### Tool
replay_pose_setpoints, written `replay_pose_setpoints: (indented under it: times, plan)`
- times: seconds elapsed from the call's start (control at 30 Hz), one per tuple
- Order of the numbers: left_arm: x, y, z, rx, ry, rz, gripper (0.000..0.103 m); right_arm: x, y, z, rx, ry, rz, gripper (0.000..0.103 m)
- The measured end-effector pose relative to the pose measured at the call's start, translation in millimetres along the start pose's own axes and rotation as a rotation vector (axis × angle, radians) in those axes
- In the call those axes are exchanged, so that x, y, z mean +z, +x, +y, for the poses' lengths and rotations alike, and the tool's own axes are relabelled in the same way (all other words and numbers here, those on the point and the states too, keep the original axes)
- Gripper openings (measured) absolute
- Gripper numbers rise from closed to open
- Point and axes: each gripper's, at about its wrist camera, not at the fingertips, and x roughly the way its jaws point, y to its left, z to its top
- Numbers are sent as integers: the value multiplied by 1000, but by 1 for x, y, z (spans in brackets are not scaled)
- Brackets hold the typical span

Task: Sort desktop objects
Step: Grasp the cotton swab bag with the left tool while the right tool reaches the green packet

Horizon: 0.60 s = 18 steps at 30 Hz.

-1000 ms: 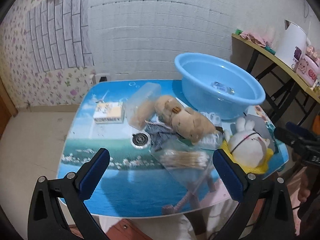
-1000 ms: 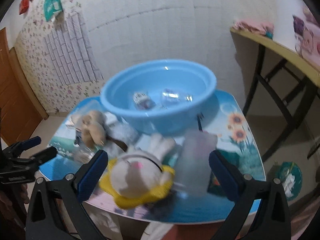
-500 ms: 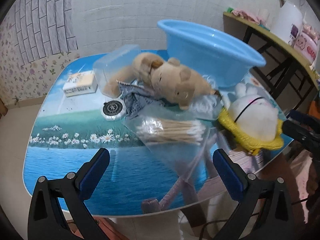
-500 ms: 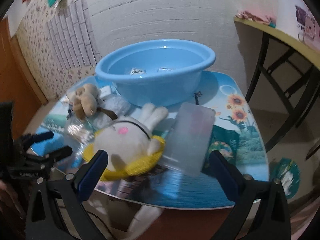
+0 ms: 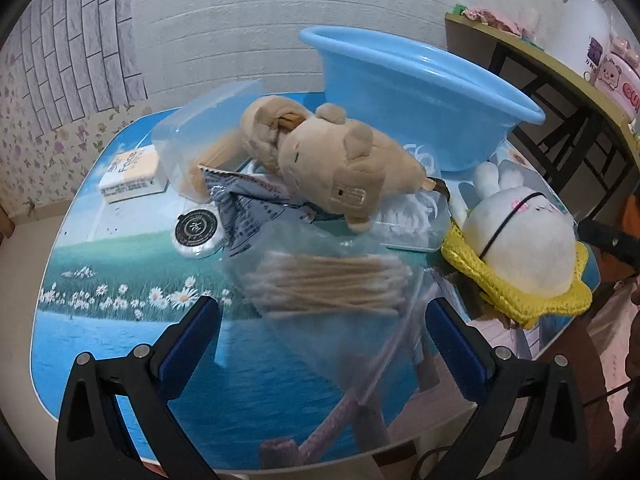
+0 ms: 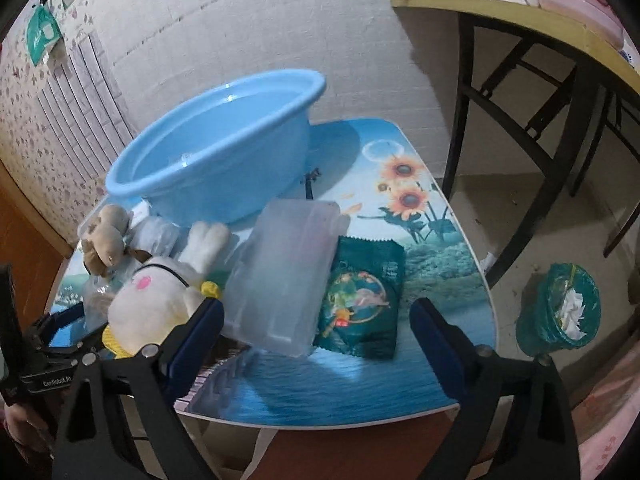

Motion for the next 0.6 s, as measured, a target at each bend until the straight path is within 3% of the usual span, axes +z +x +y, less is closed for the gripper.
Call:
replay_pose_setpoints:
  times: [0.2,0.27,0.33,0.6]
  plan:
    - [0,2,-2,6,20,-28,100,-2,6,1,7,-20,18,96]
    - [1,0,-4,11,50,-39,77,1,2,-7,9,14,3,96]
    - [1,-1,-4,-6,53,-49,71,4,-2,-14,7,44,-15,96]
    - [3,-11,-6,5,72,-75,68,5,4,4,13,-1,7,96]
